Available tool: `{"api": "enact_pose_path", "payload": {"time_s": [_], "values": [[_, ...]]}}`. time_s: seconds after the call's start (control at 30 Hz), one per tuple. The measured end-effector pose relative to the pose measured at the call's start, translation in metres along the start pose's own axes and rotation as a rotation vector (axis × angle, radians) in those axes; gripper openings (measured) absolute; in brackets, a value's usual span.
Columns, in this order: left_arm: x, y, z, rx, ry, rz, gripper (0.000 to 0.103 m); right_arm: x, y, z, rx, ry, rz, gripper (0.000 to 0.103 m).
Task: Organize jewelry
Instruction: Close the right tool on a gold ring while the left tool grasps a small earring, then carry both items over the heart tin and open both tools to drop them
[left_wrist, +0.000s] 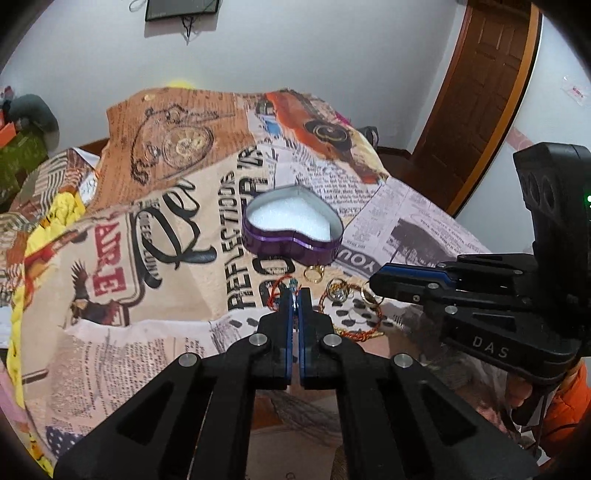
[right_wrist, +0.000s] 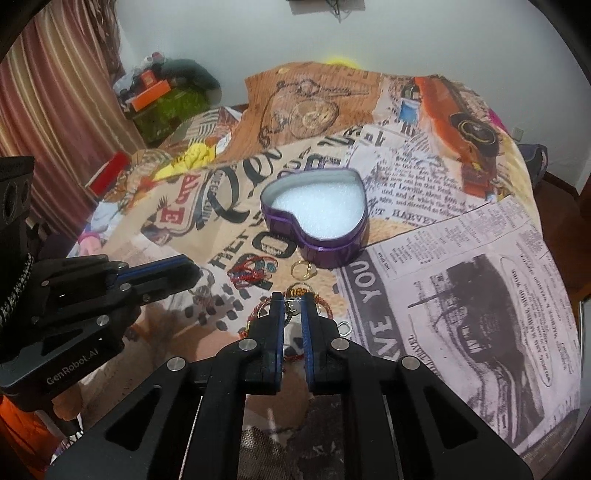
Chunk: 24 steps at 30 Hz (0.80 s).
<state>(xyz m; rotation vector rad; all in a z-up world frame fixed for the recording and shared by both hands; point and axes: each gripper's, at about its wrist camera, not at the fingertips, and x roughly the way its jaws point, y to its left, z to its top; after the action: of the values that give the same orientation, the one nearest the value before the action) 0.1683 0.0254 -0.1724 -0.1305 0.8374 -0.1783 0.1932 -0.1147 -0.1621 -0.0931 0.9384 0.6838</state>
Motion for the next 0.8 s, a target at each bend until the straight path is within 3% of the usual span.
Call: {"api": "enact_pose_path", "payload": {"time_s": [0.47,0.8], "values": [[-0.026,-0.005,0.031,0.025,-0.128,0.041,0.001,-0.034,-0.014,0.02,0.037,-0.124,-0.053,0.008],[-0.012,-0.001,0.055,0.03,-0.158,0.047,0.001,-0.034,-0.026,0.039,0.053,-0.182,-0.073,0.008]]}}
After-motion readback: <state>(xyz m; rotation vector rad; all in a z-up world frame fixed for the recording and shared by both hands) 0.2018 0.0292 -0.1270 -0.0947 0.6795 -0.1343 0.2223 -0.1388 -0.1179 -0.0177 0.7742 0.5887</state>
